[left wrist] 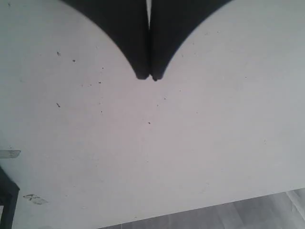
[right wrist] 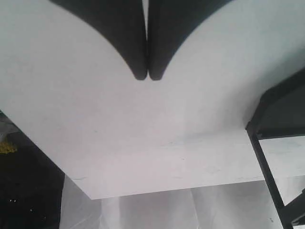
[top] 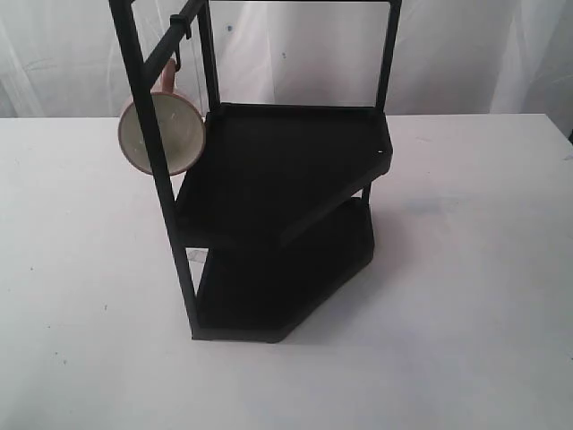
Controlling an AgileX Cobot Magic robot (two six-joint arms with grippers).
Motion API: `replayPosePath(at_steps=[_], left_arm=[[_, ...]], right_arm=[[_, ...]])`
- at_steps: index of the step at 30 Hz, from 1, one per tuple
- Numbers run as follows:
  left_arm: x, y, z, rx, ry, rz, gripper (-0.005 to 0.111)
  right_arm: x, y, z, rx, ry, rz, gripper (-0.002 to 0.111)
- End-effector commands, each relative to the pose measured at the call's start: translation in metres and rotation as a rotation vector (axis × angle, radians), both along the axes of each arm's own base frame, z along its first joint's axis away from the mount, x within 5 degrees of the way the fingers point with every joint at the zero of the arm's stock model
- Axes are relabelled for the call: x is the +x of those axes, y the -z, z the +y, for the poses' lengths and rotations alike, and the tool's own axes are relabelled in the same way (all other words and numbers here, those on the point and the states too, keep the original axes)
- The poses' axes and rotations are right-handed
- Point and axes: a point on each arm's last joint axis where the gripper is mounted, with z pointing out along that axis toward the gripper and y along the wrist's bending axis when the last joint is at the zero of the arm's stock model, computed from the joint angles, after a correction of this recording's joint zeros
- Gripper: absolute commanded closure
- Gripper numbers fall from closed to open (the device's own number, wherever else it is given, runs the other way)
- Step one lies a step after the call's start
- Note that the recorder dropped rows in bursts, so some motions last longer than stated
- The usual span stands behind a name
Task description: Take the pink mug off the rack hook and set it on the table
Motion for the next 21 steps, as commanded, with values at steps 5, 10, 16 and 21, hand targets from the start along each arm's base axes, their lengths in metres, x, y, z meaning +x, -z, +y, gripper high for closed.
replayPosePath(at_steps=[5,10,16,21], left_arm=[[0.000,0.001,-0.007,-0.001,0.126,-0.006,0.107],[0.003,-0.011,-0.007,0.007,0.133,-0.141,0.107],[0.001,-0.051,-0.004,-0.045,0.098,-0.585,0.107],[-0.013,-0.080,-0.002,-0.249,0.121,-0.949,0.107]], right_arm=[[0.000,0.000,0.000,0.011,-0.001,-0.010,0.108],[0.000,0.000,0.000,0.011,-0.001,-0.010,0.108],[0.000,0.000,0.000,0.011,-0.001,-0.010,0.108],[0.000,0.000,0.000,0.011,-0.001,-0.010,0.108]])
